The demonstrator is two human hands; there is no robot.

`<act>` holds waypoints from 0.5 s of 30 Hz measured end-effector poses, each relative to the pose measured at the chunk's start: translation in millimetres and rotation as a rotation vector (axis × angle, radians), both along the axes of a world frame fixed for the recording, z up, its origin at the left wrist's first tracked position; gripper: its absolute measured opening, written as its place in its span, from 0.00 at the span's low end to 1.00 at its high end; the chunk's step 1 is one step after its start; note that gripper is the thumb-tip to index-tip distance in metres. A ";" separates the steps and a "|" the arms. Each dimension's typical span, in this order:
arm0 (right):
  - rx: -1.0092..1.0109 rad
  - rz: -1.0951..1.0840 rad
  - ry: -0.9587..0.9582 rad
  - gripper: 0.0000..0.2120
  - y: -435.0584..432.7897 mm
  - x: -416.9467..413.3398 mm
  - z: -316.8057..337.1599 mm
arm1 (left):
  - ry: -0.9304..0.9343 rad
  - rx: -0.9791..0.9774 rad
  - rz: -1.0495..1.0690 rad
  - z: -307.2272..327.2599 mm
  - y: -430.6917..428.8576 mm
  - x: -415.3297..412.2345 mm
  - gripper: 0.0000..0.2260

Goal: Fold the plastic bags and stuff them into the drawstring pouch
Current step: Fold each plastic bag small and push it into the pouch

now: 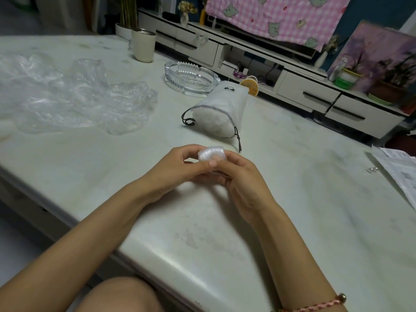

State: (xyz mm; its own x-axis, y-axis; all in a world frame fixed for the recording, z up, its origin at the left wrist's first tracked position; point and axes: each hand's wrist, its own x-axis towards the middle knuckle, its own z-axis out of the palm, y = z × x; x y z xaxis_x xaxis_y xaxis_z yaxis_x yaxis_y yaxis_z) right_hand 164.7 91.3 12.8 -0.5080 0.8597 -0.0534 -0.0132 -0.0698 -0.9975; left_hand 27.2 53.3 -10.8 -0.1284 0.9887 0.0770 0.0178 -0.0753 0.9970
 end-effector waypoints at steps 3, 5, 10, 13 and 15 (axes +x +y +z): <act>-0.043 0.016 -0.002 0.11 1.3 0.0 1.3 | 0.064 0.011 0.029 0.9 -1.2 -0.7 0.16; -0.051 0.035 -0.034 0.11 0.8 -0.2 1.5 | 0.132 0.034 0.107 0.2 -0.7 -0.7 0.10; 0.138 -0.134 -0.179 0.05 -1.9 -1.8 -3.2 | 0.183 0.056 0.215 -3.3 2.0 -2.2 0.04; 0.101 -0.201 -0.104 0.13 1.3 3.7 -7.7 | 0.157 0.062 0.206 -6.8 2.6 2.3 0.05; 0.113 -0.153 -0.132 0.15 2.8 7.1 -10.4 | 0.132 0.061 0.165 -10.9 2.2 7.0 0.06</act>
State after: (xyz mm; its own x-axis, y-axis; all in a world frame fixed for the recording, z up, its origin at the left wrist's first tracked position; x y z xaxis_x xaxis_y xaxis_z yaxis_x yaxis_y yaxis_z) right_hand 171.9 94.1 2.4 -0.3663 0.9304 -0.0099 0.1161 0.0351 -0.9926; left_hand 34.2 55.5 -21.7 -0.2734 0.9480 0.1627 0.1647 -0.1205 0.9790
